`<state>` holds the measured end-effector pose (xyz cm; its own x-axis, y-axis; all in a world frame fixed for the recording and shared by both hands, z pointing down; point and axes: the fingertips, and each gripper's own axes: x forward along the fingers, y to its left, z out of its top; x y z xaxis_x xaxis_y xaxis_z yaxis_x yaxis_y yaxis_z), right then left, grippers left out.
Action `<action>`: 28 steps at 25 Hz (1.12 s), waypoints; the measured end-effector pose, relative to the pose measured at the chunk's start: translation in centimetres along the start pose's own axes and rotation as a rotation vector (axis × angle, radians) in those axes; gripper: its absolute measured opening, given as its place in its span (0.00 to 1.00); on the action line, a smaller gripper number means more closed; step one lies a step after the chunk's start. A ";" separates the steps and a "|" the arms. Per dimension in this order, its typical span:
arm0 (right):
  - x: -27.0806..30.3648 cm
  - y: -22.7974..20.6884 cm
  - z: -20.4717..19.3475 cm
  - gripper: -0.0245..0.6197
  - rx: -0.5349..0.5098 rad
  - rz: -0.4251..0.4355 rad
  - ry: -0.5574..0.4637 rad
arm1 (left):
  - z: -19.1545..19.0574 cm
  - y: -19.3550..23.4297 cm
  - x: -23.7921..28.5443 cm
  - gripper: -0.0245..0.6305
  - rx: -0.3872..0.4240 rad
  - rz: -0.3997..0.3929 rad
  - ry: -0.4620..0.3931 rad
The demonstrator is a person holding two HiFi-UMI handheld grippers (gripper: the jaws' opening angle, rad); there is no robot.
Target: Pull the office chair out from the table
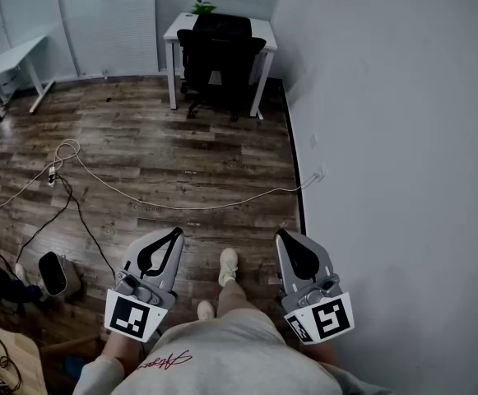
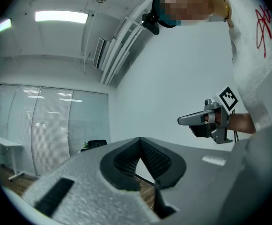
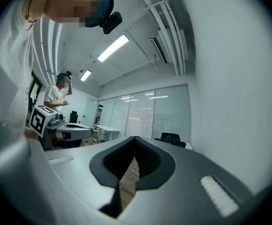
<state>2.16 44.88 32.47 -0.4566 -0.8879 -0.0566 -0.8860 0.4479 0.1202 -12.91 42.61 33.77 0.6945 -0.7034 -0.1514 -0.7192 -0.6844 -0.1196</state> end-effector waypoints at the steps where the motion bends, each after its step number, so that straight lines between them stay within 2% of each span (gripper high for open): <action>1: 0.1 0.0 0.0 0.04 0.002 0.002 -0.002 | 0.0 0.1 0.1 0.03 -0.001 0.001 -0.002; 13: 3.5 -1.7 -0.5 0.04 0.006 0.019 -0.010 | -1.0 2.6 2.3 0.03 0.011 0.021 0.013; 28: 13.3 -8.7 -1.2 0.04 0.020 0.060 -0.029 | -1.9 8.9 11.5 0.03 0.046 0.055 0.012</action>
<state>3.94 29.04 31.85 -0.5108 -0.8561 -0.0788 -0.8583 0.5025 0.1040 -11.30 28.01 32.85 0.6537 -0.7423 -0.1471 -0.7564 -0.6351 -0.1566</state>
